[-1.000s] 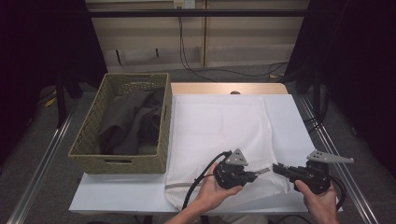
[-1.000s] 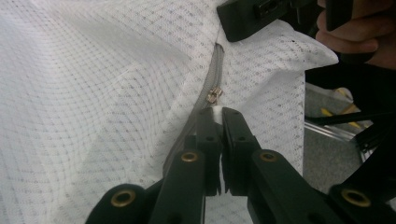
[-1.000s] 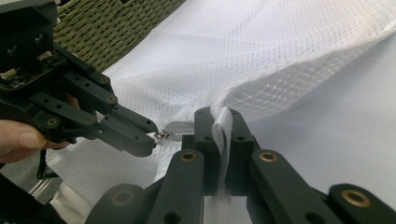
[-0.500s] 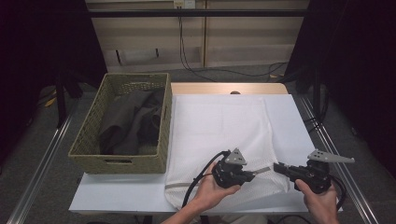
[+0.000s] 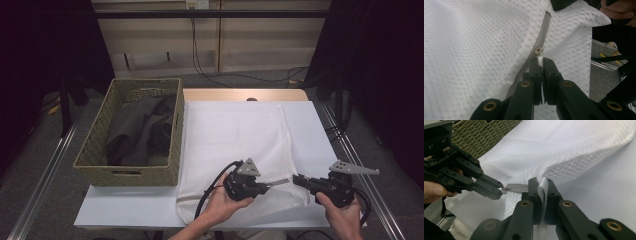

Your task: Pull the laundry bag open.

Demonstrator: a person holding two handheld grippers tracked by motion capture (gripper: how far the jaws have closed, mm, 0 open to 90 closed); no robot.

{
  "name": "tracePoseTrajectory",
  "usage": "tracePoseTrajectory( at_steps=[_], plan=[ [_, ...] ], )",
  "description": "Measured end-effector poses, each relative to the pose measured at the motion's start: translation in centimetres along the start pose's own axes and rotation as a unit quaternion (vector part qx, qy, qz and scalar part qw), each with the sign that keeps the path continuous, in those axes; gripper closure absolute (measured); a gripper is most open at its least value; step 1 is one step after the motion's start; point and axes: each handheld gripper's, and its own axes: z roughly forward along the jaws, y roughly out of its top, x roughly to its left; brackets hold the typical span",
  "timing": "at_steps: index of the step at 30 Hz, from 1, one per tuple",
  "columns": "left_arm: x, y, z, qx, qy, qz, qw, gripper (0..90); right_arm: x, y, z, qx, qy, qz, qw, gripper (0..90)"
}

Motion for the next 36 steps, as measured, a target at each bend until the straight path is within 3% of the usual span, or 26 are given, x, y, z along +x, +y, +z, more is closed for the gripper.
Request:
tracePoseTrajectory(
  at_steps=[3, 10, 12, 14, 17, 21, 30, 33, 36],
  plan=[
    [0.1, 0.0, -0.2, 0.012, 0.002, 0.002, 0.9999, 86.7, 0.2, -0.1, -0.1, -0.003, 0.005, 0.005, 1.0000, 86.6],
    [0.5, 0.0, -0.6, 0.007, 0.002, -0.009, 0.9999, 86.8, 0.2, -0.2, -0.2, -0.006, -0.001, 0.005, 1.0000, 86.7],
    [0.5, -0.1, -0.5, 0.004, 0.011, -0.003, 0.9999, 86.7, 0.0, -0.1, -0.3, -0.008, -0.005, 0.005, 0.9999, 86.7],
    [0.7, -0.4, -0.7, 0.018, 0.013, 0.003, 0.9998, 86.7, -0.1, -0.1, -0.5, -0.008, -0.008, 0.009, 0.9999, 86.7],
    [1.2, -0.7, -1.3, 0.005, 0.011, -0.014, 0.9998, 86.7, -0.2, -0.4, -0.6, -0.006, -0.010, 0.008, 0.9999, 86.7],
    [1.1, -0.9, -1.4, 0.017, 0.017, -0.005, 0.9997, 86.7, -0.2, -0.4, -0.6, -0.007, -0.010, 0.009, 0.9999, 86.7],
    [1.4, -1.2, -1.7, 0.012, 0.017, -0.008, 0.9997, 86.7, -0.2, -0.4, -0.5, -0.004, -0.010, 0.007, 0.9999, 86.7],
    [1.4, -1.3, -1.9, 0.026, 0.019, -0.003, 0.9995, 86.8, -0.2, -0.4, -0.4, -0.005, -0.006, 0.010, 0.9999, 86.7],
    [1.6, -1.3, -2.2, 0.017, 0.017, -0.012, 0.9996, 86.8, -0.2, -0.4, -0.5, -0.004, -0.007, 0.006, 0.9999, 86.7]
  ],
)
